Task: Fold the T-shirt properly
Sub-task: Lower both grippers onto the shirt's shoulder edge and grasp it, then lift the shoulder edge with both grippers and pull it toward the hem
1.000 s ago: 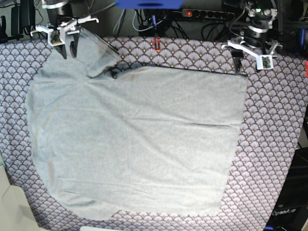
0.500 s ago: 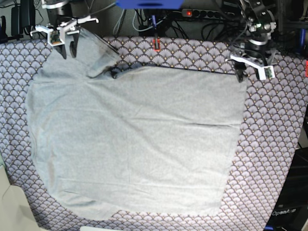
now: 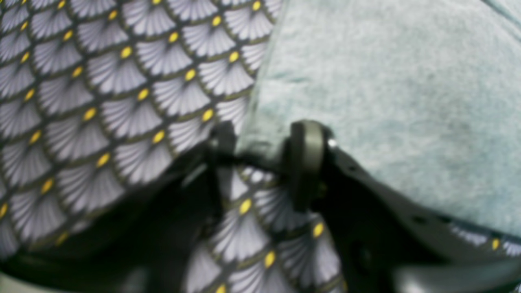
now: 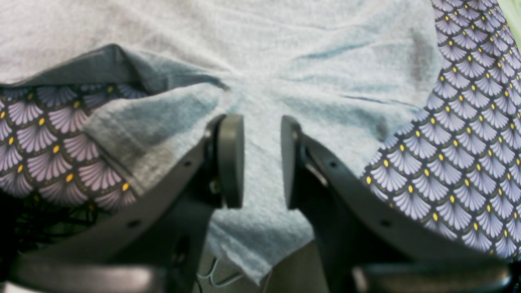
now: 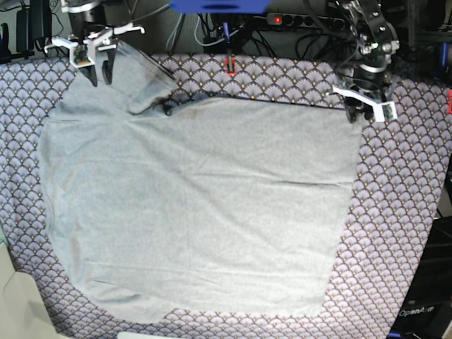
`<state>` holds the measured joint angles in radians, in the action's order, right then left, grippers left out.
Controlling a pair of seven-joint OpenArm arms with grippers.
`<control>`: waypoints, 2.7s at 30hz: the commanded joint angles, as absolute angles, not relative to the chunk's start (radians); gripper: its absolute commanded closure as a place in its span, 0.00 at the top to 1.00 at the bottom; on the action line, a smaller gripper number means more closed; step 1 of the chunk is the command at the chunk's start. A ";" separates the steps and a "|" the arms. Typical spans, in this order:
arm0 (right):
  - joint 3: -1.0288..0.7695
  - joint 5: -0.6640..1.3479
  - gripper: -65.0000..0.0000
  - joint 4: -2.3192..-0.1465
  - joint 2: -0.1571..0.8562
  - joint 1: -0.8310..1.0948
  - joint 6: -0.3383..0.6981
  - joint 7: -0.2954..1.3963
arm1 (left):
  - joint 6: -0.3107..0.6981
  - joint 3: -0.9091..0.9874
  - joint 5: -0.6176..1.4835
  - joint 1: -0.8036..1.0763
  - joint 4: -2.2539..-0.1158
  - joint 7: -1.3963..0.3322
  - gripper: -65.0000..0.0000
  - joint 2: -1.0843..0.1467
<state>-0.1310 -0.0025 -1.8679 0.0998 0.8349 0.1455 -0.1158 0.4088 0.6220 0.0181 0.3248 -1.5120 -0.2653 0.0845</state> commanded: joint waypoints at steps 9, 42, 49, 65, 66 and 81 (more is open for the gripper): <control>-0.199 0.005 0.27 -1.882 0.101 0.846 0.150 -0.140 | 0.412 0.570 0.025 0.323 -1.509 -0.328 0.00 0.053; -0.659 0.484 0.48 -1.569 0.071 0.498 0.698 0.544 | 0.414 0.575 0.027 0.318 -1.552 -0.383 0.00 0.022; -0.651 0.486 0.41 -1.552 0.038 0.503 0.698 0.544 | 0.412 0.575 0.027 0.314 -1.554 -0.383 0.00 0.021; -0.607 0.483 0.00 -1.587 0.067 0.437 0.698 0.593 | 0.412 0.575 0.027 0.311 -1.632 -0.384 0.00 0.028; -0.610 0.483 0.00 -1.600 0.073 0.435 0.698 0.593 | 0.410 0.575 0.027 0.311 -1.647 -0.384 0.00 0.028; -0.615 0.483 0.00 -1.705 0.200 0.188 0.698 0.808 | 0.410 0.573 0.025 0.160 -1.678 -0.573 0.00 0.022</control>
<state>-0.6083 0.4599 -1.6875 0.1802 0.1951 0.6933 0.8383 0.4149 0.5716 0.0147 0.1722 -1.6581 -0.6052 0.0303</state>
